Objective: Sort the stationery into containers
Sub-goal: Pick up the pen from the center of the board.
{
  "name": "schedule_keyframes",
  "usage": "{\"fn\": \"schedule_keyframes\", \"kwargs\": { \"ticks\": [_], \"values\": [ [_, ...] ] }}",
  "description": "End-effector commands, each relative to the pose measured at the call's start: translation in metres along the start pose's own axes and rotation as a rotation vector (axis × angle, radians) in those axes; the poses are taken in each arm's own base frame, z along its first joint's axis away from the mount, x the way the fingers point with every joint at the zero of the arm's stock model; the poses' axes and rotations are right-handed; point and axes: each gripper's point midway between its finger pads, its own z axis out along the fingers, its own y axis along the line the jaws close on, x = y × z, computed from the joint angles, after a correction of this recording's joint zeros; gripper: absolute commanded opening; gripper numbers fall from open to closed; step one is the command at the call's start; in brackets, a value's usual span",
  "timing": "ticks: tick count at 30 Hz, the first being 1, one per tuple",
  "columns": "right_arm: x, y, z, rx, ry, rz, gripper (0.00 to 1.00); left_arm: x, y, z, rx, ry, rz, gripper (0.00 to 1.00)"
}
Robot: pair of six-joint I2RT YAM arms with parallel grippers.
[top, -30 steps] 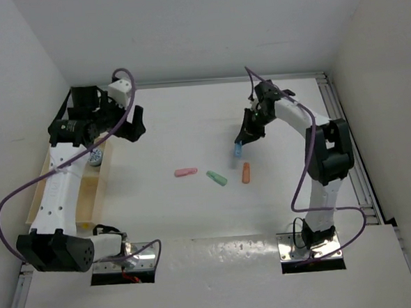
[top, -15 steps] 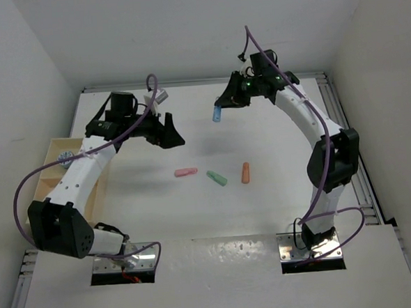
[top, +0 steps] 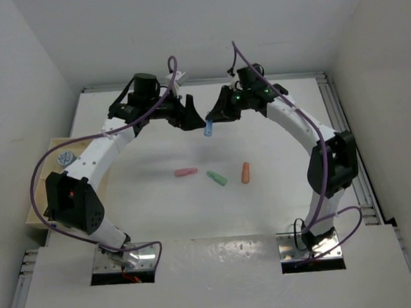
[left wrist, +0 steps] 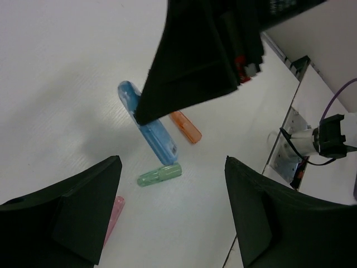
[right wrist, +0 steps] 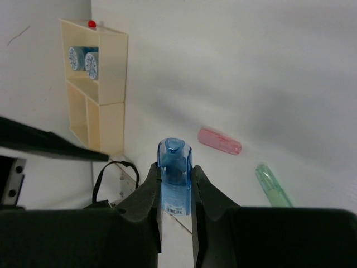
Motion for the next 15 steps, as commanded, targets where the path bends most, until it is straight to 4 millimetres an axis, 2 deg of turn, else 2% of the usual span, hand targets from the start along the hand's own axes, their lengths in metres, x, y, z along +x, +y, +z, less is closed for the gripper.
{"fn": "schedule_keyframes", "kwargs": {
  "ticks": [1,10,12,15],
  "values": [
    [-0.015,0.052,-0.03,-0.107,-0.12,-0.079,0.0,-0.016,-0.003,0.003,-0.003,-0.038,0.012,0.81],
    [-0.005,0.08,-0.038,-0.147,-0.139,-0.141,0.0,-0.001,-0.006,0.008,0.007,-0.014,-0.002,0.75],
    [-0.003,0.085,-0.039,-0.156,-0.137,-0.149,0.0,-0.002,-0.008,0.008,0.018,-0.018,-0.001,0.72],
    [0.0,0.089,-0.041,-0.162,-0.139,-0.156,0.0,-0.002,-0.013,0.008,0.038,-0.019,-0.001,0.58]
  ]
}}
